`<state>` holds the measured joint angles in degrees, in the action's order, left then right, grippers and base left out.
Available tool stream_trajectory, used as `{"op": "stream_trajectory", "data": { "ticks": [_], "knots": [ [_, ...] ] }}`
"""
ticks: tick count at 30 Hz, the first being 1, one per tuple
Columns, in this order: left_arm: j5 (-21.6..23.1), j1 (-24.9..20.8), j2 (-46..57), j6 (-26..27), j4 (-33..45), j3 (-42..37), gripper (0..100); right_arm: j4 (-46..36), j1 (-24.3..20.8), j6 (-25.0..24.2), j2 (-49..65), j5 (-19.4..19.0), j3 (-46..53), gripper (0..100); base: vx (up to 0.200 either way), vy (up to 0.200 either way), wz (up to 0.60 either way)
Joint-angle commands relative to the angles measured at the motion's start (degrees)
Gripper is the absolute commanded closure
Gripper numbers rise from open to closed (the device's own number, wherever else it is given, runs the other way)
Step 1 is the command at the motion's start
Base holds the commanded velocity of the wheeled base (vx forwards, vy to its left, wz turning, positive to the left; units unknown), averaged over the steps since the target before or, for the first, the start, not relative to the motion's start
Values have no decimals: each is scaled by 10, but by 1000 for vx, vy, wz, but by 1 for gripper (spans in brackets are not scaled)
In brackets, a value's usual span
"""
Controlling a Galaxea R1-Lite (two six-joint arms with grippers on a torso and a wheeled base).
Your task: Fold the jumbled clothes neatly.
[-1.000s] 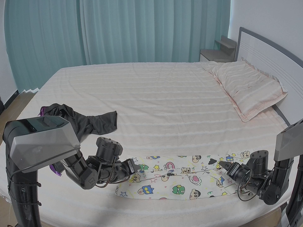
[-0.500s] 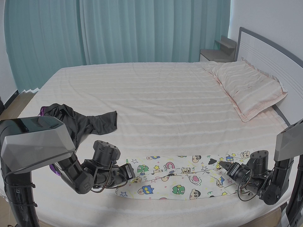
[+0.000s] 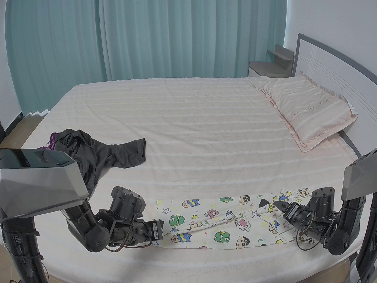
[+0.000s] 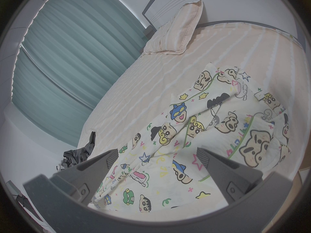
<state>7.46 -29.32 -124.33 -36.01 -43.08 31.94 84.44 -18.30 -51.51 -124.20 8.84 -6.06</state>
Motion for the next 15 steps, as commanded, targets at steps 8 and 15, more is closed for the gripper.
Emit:
{"op": "stream_trajectory", "data": {
  "ticks": [8,15],
  "knots": [
    [-10,1,-15,24,-2,-6,100,0,0,0,-1,0,0,0,0,0,0],
    [-31,5,-14,7,-2,1,0,0,3,0,-1,0,0,0,0,0,0]
  ]
}}
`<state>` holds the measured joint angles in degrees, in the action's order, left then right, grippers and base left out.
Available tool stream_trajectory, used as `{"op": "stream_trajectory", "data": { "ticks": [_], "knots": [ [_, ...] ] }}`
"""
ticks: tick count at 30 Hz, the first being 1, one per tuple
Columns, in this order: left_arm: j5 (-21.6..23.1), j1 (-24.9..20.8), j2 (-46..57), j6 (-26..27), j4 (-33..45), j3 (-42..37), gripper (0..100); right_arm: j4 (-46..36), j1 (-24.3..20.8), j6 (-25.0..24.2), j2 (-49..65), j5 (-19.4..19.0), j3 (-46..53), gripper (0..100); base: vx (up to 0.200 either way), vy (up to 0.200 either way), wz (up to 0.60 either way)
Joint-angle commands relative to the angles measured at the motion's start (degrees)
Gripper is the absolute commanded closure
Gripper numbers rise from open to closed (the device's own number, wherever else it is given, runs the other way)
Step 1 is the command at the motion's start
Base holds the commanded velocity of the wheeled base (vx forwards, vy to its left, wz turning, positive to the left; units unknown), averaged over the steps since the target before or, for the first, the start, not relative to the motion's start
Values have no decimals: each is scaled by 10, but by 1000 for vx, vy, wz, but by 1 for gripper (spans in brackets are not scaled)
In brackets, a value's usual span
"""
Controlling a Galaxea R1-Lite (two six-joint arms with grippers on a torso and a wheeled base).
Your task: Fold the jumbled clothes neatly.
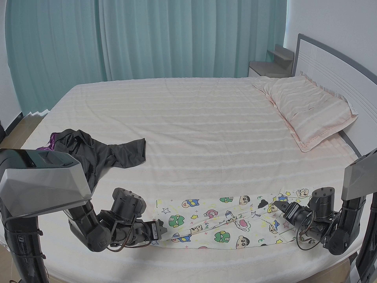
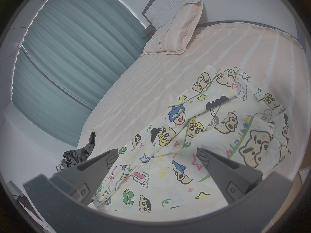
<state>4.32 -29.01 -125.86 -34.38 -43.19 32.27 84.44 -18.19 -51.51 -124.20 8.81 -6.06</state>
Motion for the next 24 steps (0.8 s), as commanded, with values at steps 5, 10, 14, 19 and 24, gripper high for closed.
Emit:
{"op": "stream_trajectory", "data": {
  "ticks": [5,10,14,19,24],
  "knots": [
    [14,26,45,-68,-2,10,0,-1,3,0,-1,0,0,0,0,0,0],
    [22,53,32,-111,1,63,0,0,3,0,-2,0,-1,0,0,0,0],
    [20,55,-10,-121,-1,105,0,0,3,0,-2,0,-1,0,0,0,0],
    [19,48,-46,-121,2,148,0,0,3,0,-6,0,-2,0,0,0,0],
    [20,38,-57,-110,7,146,0,0,3,0,-10,0,-2,0,0,0,0]
  ]
}}
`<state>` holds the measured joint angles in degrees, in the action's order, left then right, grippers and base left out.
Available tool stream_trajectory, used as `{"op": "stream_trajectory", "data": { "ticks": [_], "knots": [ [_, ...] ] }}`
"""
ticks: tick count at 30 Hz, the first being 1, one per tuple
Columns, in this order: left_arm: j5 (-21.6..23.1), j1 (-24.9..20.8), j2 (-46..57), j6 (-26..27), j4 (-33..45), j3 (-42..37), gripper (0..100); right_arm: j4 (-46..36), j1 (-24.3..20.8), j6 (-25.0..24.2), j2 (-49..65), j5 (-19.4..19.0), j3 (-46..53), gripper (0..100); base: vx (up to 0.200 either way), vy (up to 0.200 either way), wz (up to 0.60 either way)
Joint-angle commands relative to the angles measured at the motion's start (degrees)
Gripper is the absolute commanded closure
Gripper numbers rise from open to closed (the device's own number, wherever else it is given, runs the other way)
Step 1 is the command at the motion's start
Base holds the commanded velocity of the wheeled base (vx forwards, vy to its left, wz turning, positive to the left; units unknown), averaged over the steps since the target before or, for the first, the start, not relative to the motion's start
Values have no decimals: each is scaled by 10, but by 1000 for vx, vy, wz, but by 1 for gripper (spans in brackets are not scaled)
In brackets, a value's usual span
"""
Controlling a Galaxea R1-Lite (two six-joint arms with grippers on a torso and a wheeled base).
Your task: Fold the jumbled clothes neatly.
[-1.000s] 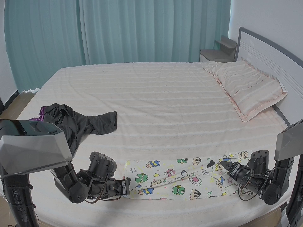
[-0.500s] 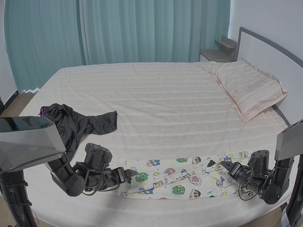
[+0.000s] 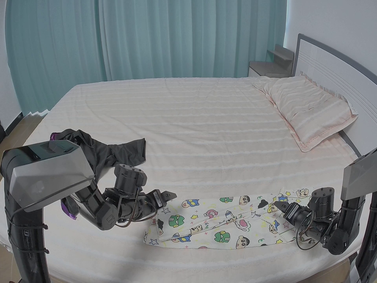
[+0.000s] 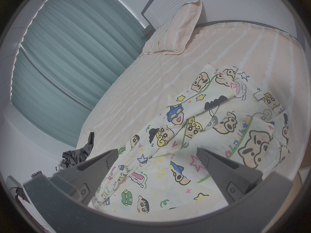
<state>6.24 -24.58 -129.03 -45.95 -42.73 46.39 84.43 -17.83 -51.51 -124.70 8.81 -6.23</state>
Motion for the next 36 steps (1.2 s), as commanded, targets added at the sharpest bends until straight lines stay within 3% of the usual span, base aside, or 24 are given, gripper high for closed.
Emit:
{"op": "stream_trajectory", "data": {
  "ticks": [1,36],
  "knots": [
    [1,-7,-25,7,2,4,0,0,0,0,-5,1,0,0,0,0,0],
    [-14,-38,-48,57,3,-4,0,24,0,1,-8,0,9,0,0,0,0]
  ]
}}
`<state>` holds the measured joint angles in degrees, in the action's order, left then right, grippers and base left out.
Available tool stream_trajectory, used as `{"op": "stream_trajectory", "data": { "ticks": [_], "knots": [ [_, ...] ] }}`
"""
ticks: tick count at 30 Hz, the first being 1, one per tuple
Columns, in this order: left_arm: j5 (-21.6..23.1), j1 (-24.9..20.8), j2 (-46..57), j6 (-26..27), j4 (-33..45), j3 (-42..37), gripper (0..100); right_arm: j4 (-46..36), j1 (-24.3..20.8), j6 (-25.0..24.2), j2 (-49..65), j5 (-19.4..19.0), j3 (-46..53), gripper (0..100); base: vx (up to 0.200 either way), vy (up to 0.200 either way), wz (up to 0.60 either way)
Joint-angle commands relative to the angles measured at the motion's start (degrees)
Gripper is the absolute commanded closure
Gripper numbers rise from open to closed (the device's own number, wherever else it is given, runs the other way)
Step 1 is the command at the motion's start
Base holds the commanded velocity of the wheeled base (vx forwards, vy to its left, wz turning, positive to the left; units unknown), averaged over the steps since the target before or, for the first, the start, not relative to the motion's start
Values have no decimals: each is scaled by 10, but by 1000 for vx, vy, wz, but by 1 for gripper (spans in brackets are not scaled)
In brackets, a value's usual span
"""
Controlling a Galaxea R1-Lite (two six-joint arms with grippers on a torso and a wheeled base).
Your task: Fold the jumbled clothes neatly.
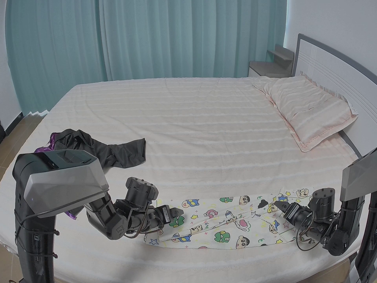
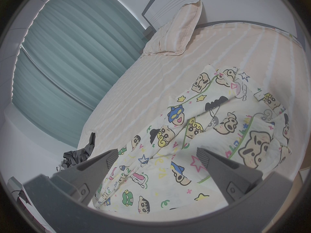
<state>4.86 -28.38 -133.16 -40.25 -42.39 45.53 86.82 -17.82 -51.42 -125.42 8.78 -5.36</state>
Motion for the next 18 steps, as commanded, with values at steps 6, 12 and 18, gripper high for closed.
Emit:
{"op": "stream_trajectory", "data": {
  "ticks": [6,12,18],
  "knots": [
    [-1,2,-12,0,2,18,100,0,0,0,-1,0,0,0,0,0,0],
    [-1,6,-3,-4,1,11,100,1,0,0,-5,0,0,0,0,0,0],
    [-1,17,7,-4,0,17,100,1,0,0,-4,0,0,0,0,0,0]
  ]
}}
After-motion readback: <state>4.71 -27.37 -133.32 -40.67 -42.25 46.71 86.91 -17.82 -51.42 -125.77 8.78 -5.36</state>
